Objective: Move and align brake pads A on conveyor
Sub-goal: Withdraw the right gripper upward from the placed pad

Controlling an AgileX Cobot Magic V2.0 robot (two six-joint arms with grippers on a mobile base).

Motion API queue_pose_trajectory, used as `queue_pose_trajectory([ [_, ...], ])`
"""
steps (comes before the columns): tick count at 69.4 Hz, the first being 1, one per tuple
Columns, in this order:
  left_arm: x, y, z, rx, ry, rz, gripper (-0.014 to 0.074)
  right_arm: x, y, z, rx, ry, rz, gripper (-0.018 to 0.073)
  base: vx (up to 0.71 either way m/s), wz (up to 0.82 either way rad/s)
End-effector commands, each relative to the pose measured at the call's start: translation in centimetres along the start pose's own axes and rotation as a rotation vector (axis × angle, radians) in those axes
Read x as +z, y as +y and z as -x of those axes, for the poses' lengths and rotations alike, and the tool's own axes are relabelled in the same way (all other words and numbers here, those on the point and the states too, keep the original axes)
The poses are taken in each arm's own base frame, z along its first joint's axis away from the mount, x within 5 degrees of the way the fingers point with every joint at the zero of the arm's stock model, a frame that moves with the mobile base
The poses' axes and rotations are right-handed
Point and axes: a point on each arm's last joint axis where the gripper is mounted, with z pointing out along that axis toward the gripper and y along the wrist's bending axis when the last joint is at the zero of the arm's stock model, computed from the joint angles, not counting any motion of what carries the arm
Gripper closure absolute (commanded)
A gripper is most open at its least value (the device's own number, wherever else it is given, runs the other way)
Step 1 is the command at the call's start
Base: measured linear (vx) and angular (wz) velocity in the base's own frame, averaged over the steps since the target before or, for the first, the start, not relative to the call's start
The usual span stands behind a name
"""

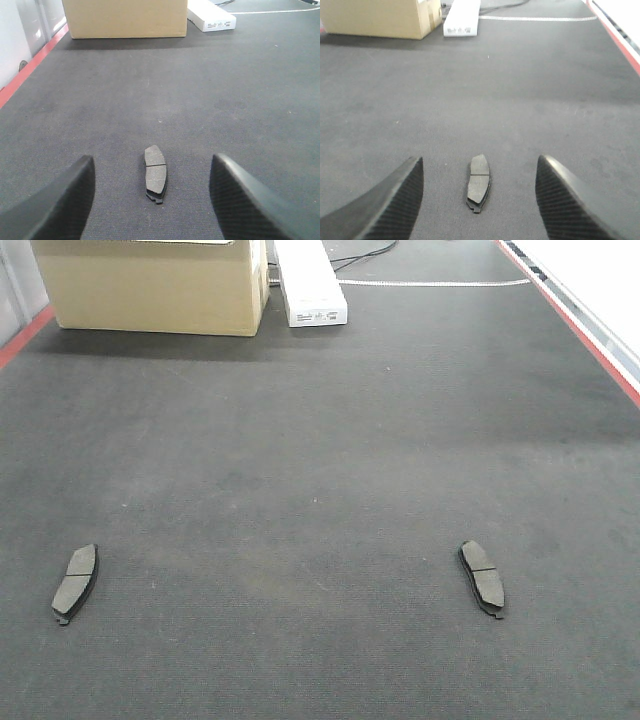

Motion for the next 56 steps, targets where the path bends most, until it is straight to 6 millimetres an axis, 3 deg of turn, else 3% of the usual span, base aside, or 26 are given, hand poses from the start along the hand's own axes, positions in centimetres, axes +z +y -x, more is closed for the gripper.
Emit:
queue_pose_trajectory([
  [1, -0.22, 0.0, 1.42, -0.014, -0.086, -0.004, 0.0132, -0.43, 0.02, 1.48, -0.018, -0.108, 0.001, 0.009, 0.0, 0.0],
  [56, -0.22, 0.0, 1.42, -0.014, -0.086, -0.004, 0.0132, -0.43, 0.02, 1.48, -0.017, -0.108, 0.001, 0.009, 0.0, 0.0],
])
